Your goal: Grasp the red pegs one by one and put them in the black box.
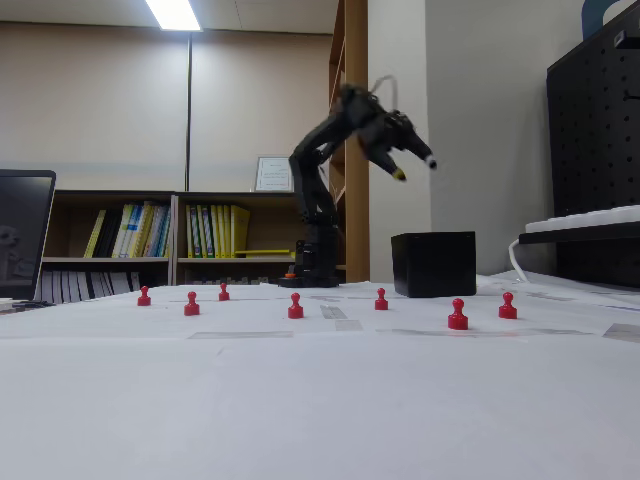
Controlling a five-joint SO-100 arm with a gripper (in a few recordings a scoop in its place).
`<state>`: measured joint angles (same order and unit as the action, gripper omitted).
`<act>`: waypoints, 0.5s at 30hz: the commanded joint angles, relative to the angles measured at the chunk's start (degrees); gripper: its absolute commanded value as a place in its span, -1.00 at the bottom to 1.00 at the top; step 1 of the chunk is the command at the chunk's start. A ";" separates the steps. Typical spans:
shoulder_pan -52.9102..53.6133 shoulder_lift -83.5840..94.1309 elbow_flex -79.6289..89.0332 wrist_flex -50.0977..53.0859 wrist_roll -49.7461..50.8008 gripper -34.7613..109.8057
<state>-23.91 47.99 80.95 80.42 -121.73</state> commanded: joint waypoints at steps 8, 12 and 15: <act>31.82 -11.07 -38.67 -24.61 23.47 -0.28; 37.88 -10.20 -48.96 -34.72 27.95 -0.28; 41.92 -8.70 -55.55 -44.56 30.59 -0.28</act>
<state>13.54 38.41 27.51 45.00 -93.08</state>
